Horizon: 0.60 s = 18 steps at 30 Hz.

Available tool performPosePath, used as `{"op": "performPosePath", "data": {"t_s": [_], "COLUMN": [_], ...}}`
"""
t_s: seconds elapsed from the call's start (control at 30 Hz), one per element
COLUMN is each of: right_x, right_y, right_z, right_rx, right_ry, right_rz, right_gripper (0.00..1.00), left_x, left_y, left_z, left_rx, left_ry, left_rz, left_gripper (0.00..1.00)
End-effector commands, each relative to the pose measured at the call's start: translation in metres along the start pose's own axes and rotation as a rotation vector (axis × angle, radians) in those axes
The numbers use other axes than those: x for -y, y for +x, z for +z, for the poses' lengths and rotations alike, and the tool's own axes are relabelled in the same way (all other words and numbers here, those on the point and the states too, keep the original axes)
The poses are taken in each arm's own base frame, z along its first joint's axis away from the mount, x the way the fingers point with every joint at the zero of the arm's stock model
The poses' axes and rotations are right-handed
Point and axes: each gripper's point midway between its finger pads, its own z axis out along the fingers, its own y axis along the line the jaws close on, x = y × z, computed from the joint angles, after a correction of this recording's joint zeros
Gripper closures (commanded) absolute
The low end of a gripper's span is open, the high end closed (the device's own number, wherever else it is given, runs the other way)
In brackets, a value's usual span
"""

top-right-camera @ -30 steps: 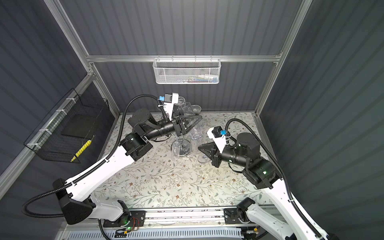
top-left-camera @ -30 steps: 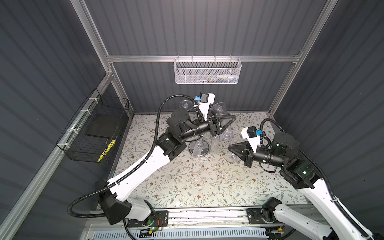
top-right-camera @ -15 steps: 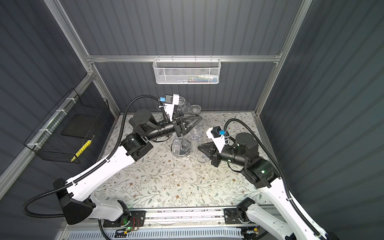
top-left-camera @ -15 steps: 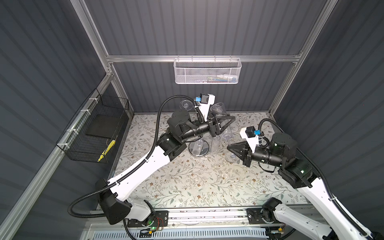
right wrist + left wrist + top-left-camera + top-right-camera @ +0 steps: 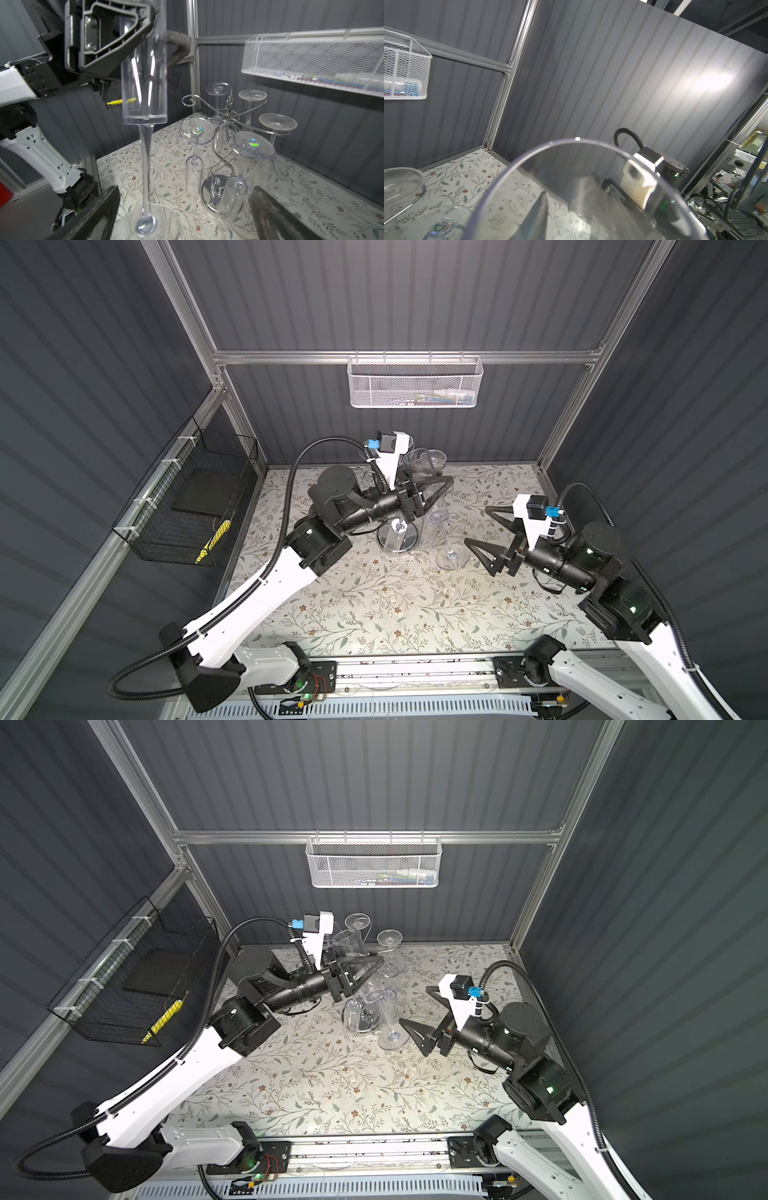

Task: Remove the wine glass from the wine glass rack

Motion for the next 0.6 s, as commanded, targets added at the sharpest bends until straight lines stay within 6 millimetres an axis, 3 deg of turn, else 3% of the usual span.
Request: {"op": "performPosePath", "data": {"t_s": [0.0, 0.27, 0.3, 0.57], "right_x": [0.014, 0.023, 0.024, 0.030], "right_y": [-0.019, -0.021, -0.020, -0.015], "right_z": [-0.010, -0.017, -0.016, -0.014], "right_rx": [0.079, 0.098, 0.096, 0.101], "right_ry": [0.106, 0.167, 0.172, 0.201], "right_rz": [-0.007, -0.010, -0.005, 0.019], "right_gripper": [0.01, 0.01, 0.01, 0.01], "left_x": [0.005, 0.006, -0.004, -0.021], "left_y": [-0.018, -0.030, -0.019, -0.014], "left_z": [-0.031, -0.095, -0.100, -0.159], "left_rx": [0.041, 0.057, 0.037, 0.046], "left_ry": [-0.086, -0.273, -0.312, -0.528], "left_rz": [0.075, 0.151, 0.151, 0.197], "left_gripper": [0.66, 0.66, 0.66, 0.66]}}
